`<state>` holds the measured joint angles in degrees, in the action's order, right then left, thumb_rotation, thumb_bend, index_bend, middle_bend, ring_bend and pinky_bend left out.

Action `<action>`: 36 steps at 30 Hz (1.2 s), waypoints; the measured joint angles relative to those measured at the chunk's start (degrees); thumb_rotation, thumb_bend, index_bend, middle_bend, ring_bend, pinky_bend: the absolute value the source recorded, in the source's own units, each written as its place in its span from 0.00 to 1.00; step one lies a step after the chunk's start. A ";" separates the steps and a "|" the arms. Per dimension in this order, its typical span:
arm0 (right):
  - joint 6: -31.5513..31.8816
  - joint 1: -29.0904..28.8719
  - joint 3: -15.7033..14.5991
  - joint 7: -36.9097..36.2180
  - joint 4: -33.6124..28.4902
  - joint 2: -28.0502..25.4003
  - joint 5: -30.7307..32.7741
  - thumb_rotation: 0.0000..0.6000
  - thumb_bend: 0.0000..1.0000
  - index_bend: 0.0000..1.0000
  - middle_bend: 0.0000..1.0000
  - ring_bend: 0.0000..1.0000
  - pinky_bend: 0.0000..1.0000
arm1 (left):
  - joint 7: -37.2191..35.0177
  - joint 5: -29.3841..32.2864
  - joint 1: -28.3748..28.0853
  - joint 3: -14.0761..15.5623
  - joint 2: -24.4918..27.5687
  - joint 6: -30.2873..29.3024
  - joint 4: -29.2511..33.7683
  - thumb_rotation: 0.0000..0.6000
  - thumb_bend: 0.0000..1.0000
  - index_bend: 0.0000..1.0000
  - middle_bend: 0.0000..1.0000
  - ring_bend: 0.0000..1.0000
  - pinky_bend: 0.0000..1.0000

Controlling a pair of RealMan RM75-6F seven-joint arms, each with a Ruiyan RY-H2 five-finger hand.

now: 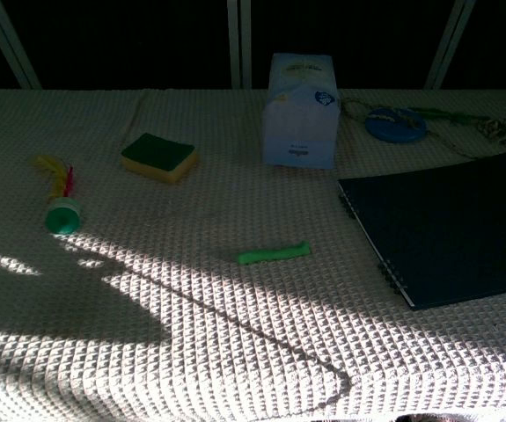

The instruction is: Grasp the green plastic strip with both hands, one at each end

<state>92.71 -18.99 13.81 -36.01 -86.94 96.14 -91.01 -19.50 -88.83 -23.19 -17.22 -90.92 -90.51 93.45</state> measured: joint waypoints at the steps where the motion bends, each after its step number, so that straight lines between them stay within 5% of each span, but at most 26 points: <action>1: 0.10 0.01 -0.06 0.23 0.10 0.10 -0.06 1.00 0.37 0.00 0.00 0.00 0.00 | 0.02 0.04 -0.05 0.02 0.01 0.01 -0.01 1.00 0.13 0.19 0.21 0.15 0.21; 16: -0.60 0.70 -2.43 4.79 -1.19 -0.79 -0.30 1.00 0.35 0.00 0.00 0.00 0.00 | 2.93 0.40 0.40 2.71 2.94 2.09 1.90 1.00 0.12 0.23 0.21 0.15 0.22; 31: -7.09 1.32 -7.35 37.34 -8.05 -7.29 -0.78 1.00 0.34 0.00 0.00 0.00 0.00 | 16.68 3.18 2.82 9.65 8.34 8.34 8.31 1.00 0.13 0.30 0.26 0.21 0.27; 36: -6.78 3.25 -8.35 40.84 -10.05 -9.30 0.39 1.00 0.34 0.00 0.00 0.00 0.00 | 23.07 5.00 1.39 12.01 5.59 14.79 7.08 1.00 0.13 0.35 0.30 0.24 0.31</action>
<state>85.94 -15.73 5.45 4.82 -96.99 86.84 -90.62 3.57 -83.83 -21.79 -5.21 -85.33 -75.71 100.52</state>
